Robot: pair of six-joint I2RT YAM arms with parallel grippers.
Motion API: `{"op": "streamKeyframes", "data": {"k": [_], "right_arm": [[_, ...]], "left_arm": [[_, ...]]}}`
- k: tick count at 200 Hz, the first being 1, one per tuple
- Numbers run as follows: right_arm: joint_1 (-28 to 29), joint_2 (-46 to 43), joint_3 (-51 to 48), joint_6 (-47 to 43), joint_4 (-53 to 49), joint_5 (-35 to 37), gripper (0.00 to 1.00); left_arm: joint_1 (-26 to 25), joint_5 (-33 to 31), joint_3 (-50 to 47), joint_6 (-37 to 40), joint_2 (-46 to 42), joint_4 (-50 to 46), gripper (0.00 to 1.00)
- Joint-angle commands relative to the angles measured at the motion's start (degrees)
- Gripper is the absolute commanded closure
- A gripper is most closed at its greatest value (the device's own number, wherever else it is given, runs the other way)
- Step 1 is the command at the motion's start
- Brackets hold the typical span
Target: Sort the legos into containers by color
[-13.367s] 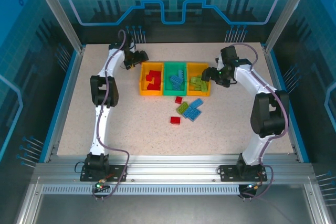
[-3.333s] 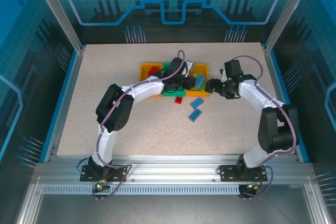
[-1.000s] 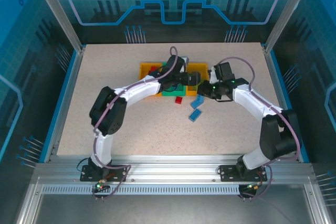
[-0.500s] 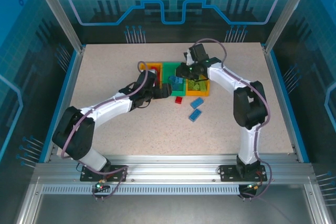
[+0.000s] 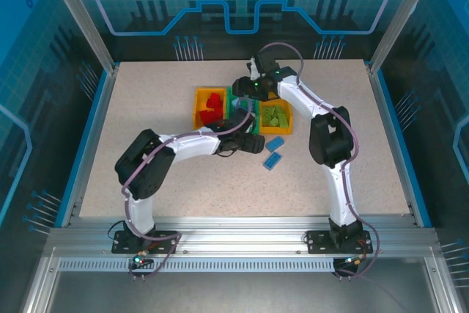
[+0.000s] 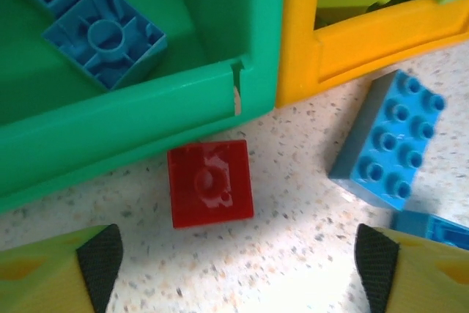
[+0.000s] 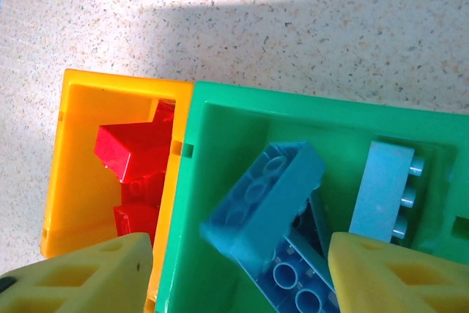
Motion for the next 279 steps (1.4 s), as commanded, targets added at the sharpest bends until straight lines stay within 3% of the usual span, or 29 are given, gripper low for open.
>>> {"op": "streamKeyframes", "data": {"k": [1, 61, 94, 113, 159, 188, 232, 279], "right_arm": [[0.3, -4.9, -1.3, -0.9, -2.0, 0.8, 0.28], [-2.9, -21.9, -18.8, -2.3, -1.1, 5.2, 0.25], [-4.7, -29.0, -28.0, -3.3, -3.6, 8.6, 0.25], [-4.7, -32.0, -33.6, -2.6, -4.6, 9.7, 0.24], [-2.8, -38.4, -46.9, 5.2, -4.7, 11.0, 0.20], [1.7, -40.3, -53.4, 13.4, -3.6, 11.3, 0.17], [6.1, -34.9, -53.5, 20.3, -3.2, 10.0, 0.16], [7.3, -27.5, -50.6, 20.9, -3.2, 10.4, 0.18]], "left_arm": [[0.2, -2.7, 5.1, 1.2, 3.6, -5.5, 0.20], [0.1, -5.3, 10.2, 2.3, 9.7, -8.6, 0.38], [0.1, -4.3, 9.7, 2.6, 9.8, -7.9, 0.71], [0.1, -4.0, 8.9, 2.3, 8.4, -7.6, 0.82], [0.3, -5.1, 4.7, 0.7, -2.1, -8.1, 0.84], [1.6, -8.3, 4.4, 2.5, -8.7, -10.6, 0.84], [10.4, -9.7, 5.6, 5.7, -11.8, -10.9, 0.83], [19.1, -6.9, 9.6, 6.4, -6.3, -9.7, 0.83]]}}
